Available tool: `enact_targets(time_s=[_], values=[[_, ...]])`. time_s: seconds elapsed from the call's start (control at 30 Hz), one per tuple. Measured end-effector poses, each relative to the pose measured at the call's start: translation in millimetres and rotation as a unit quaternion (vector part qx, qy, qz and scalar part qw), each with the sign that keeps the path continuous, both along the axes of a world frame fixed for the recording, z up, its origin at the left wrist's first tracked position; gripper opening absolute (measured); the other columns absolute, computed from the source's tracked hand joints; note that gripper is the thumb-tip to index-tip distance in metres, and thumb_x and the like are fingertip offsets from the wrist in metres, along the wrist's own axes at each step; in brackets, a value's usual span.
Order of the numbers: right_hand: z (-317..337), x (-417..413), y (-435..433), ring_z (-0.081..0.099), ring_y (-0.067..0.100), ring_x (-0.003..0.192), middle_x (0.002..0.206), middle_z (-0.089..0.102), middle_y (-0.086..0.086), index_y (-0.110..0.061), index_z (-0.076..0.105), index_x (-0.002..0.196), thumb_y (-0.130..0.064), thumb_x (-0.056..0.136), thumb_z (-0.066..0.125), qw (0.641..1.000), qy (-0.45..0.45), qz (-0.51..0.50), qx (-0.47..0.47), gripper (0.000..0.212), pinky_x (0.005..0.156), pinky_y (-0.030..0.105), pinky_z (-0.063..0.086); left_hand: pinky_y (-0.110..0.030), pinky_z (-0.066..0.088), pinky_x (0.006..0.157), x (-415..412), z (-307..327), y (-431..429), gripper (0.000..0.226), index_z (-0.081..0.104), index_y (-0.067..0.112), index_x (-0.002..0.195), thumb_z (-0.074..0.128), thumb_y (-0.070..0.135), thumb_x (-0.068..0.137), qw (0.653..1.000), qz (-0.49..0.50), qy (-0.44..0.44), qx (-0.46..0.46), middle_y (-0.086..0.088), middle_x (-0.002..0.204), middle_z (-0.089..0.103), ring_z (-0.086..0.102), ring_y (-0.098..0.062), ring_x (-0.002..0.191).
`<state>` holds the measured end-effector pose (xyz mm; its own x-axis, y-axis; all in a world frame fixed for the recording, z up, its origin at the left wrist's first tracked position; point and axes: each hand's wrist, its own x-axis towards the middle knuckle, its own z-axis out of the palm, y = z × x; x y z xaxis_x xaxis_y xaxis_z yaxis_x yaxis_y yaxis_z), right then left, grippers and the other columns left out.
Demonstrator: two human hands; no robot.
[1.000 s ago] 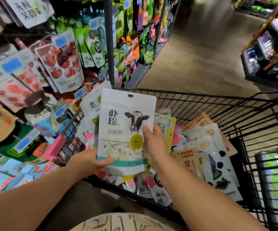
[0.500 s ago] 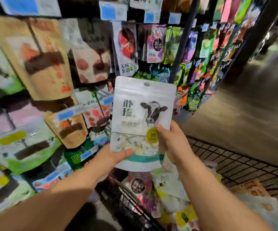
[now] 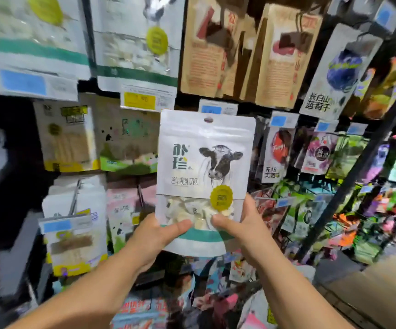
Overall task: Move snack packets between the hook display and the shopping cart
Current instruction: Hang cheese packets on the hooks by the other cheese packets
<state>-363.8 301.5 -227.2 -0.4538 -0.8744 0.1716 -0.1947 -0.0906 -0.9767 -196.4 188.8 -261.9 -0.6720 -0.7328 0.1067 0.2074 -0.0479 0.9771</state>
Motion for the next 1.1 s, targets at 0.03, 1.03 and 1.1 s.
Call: enact_targets(time_s=[0.03,1.03,1.1], values=[[6,5,-8,0.067,0.014,0.107,0.112,0.070,-0.011,-0.034,0.050,0.123,-0.031,0.059,0.087,1.000,0.007,0.007,-0.005,0.073,0.093,0.042,0.054,-0.041,0.051,0.092,8,4,-4,0.056,0.072,0.015,0.101,0.082,0.039,0.051,1.000,0.012,0.006,-0.006,-0.007,0.106,0.073,0.068,-0.028,0.101],[200,169,-180,0.030,0.007,0.135,0.146,0.028,-0.024,-0.050,0.026,0.143,-0.035,0.070,0.085,0.948,0.114,0.148,-0.256,0.095,0.115,0.042,0.031,-0.035,0.050,0.093,177,196,-88,0.046,0.069,0.028,0.103,0.077,0.049,0.064,0.935,0.289,0.104,-0.176,0.009,0.101,0.074,0.068,-0.015,0.099],[208,171,-188,0.026,0.001,0.132,0.138,0.028,-0.029,-0.041,0.026,0.149,-0.023,0.078,0.080,0.942,0.116,0.168,-0.267,0.091,0.116,0.037,0.028,-0.042,0.048,0.099,181,204,-97,0.047,0.068,0.028,0.106,0.081,0.050,0.066,0.934,0.292,0.100,-0.179,0.007,0.104,0.073,0.068,-0.016,0.101]])
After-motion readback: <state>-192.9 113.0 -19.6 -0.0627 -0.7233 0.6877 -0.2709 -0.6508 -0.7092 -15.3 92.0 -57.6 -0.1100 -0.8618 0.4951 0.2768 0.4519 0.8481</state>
